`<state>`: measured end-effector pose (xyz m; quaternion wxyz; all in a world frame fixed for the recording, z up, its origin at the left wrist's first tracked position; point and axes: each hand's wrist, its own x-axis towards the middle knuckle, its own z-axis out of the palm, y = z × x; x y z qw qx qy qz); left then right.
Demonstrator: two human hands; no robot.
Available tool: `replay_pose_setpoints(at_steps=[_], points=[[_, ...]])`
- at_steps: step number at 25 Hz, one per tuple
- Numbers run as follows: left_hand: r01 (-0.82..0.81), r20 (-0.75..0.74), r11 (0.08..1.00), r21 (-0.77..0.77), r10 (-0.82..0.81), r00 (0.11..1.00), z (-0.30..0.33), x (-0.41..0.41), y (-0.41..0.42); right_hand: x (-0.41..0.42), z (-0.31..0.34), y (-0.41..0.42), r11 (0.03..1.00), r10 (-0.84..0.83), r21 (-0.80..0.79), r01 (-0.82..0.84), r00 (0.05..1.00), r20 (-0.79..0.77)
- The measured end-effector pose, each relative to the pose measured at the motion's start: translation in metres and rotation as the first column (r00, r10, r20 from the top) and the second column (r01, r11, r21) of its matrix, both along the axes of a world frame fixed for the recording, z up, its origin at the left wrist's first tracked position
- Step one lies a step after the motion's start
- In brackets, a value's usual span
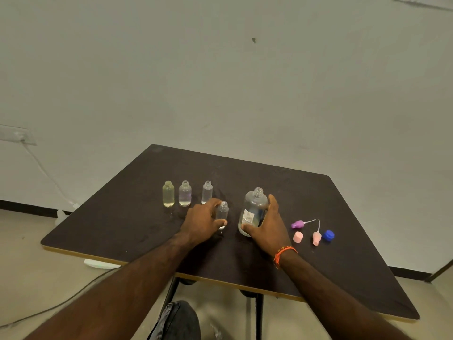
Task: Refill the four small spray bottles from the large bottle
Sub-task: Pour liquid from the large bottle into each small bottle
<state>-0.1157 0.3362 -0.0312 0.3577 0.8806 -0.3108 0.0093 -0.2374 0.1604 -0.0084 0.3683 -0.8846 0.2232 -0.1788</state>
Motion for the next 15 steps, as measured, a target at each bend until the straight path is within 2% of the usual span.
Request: replay_pose_setpoints(at_steps=[15], points=[[-0.292,-0.052,0.956,-0.015,0.291,0.955,0.006,0.005,-0.071,-0.005,-0.007,-0.012,1.000,0.018,-0.001,-0.018,1.000,-0.006]])
